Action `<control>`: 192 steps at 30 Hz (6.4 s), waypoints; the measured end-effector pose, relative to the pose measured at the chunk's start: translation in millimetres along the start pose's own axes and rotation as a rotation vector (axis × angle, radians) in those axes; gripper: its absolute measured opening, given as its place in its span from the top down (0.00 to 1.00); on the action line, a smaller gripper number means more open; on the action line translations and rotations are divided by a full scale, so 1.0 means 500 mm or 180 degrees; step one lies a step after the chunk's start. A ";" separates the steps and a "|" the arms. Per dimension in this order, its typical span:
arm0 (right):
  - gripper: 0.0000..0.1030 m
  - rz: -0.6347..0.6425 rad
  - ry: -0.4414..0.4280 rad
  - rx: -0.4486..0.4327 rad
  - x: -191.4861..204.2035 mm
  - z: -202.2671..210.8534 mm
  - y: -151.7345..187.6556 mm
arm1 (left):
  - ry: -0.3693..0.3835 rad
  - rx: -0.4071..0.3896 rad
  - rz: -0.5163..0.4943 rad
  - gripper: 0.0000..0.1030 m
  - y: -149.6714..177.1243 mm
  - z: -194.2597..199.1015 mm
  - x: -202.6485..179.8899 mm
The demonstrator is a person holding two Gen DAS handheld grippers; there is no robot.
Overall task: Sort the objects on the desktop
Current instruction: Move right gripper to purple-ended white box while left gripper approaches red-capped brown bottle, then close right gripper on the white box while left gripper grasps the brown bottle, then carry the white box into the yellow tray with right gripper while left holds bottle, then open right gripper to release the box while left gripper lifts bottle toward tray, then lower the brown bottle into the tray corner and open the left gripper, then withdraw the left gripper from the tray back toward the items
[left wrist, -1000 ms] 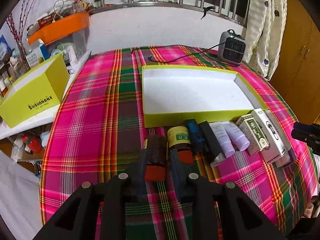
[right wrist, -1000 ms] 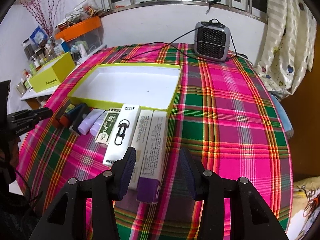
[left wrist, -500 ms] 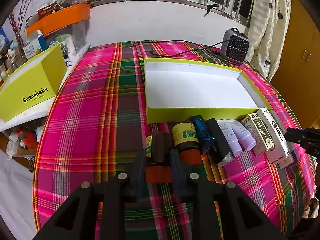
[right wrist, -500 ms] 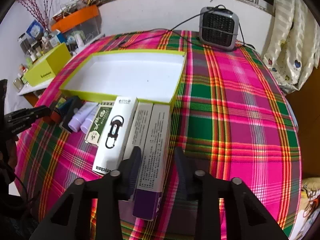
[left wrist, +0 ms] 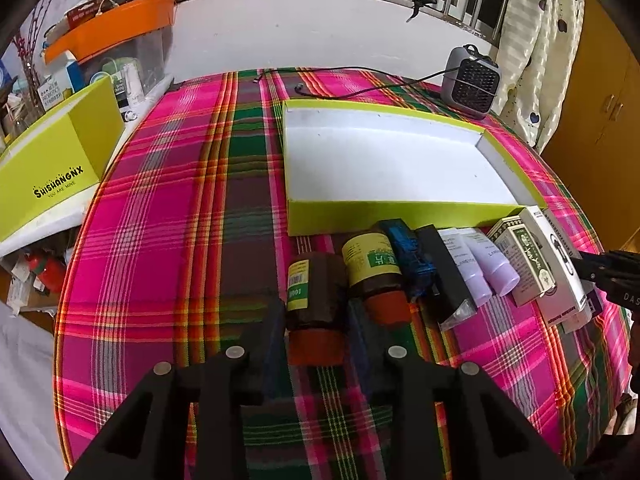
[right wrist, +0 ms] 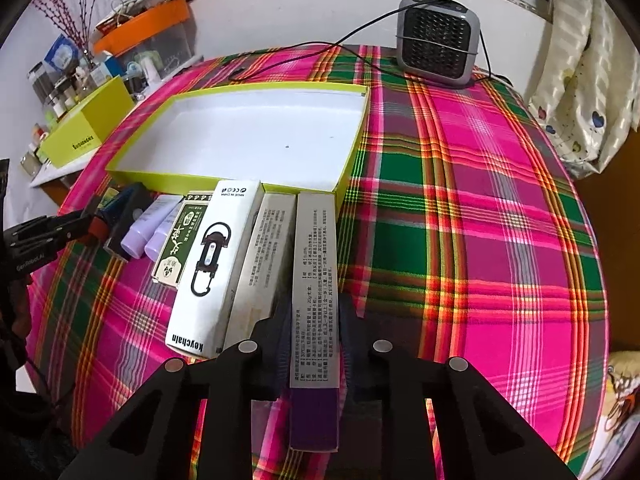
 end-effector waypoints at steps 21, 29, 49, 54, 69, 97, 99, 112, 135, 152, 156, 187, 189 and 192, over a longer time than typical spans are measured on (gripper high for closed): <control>0.78 -0.0040 -0.0008 -0.0500 0.009 0.089 -0.061 | -0.0041 -0.0311 0.0272 0.69 -0.035 0.042 0.045; 0.78 0.0134 -0.0194 -0.0765 0.079 0.097 -0.157 | -0.0035 -0.0457 0.0345 0.69 -0.082 0.042 0.059; 0.78 -0.0261 -0.0826 -0.0467 0.212 -0.126 -0.335 | 0.0053 -0.0514 0.0626 0.69 -0.092 0.009 0.102; 0.78 -0.0435 -0.0901 -0.0348 0.230 -0.183 -0.352 | 0.0050 -0.0491 0.0659 0.69 -0.080 0.011 0.108; 0.78 -0.0784 -0.0963 -0.0220 0.277 -0.296 -0.375 | 0.0004 -0.0504 0.0690 0.69 -0.070 0.032 0.122; 0.74 -0.0813 -0.1339 -0.0577 0.188 -0.106 -0.269 | 0.0268 -0.0494 0.0395 0.69 -0.110 0.068 -0.003; 0.74 -0.0768 -0.1268 -0.0617 0.169 -0.083 -0.249 | 0.0329 -0.0461 0.0340 0.69 -0.119 0.066 -0.028; 0.74 -0.0874 -0.0713 -0.0883 0.011 0.029 -0.150 | 0.0822 -0.0240 0.0024 0.69 -0.191 0.038 -0.219; 0.74 -0.1171 -0.0566 -0.1000 -0.096 0.056 -0.105 | 0.1221 0.0384 0.0133 0.68 -0.315 -0.134 -0.441; 0.74 -0.1261 -0.0563 -0.0987 -0.118 0.049 -0.092 | 0.1539 0.0613 0.0471 0.69 -0.334 -0.145 -0.444; 0.74 -0.1263 -0.0587 -0.0975 -0.116 0.044 -0.091 | 0.1575 0.0654 0.0447 0.74 -0.337 -0.155 -0.459; 0.74 -0.0905 -0.0700 -0.0698 -0.060 0.024 -0.032 | 0.1263 0.0006 0.0242 0.74 -0.179 0.017 -0.305; 0.74 -0.0840 -0.0741 -0.0639 -0.048 0.015 -0.027 | 0.1239 -0.0054 0.0216 0.74 -0.160 0.029 -0.292; 0.73 -0.0794 -0.0815 -0.0600 -0.034 0.006 -0.024 | 0.1181 -0.0157 0.0193 0.74 -0.141 0.051 -0.267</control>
Point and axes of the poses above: each gripper's, at about its wrist camera, not at the fingertips, and z roughly against the way its jaws point, x to its left, y to its underside, the point moved 9 cm from there along -z, roughly the way its jaws point, and after that the axes turned 14 degrees about -y, right-handed, at the moved point
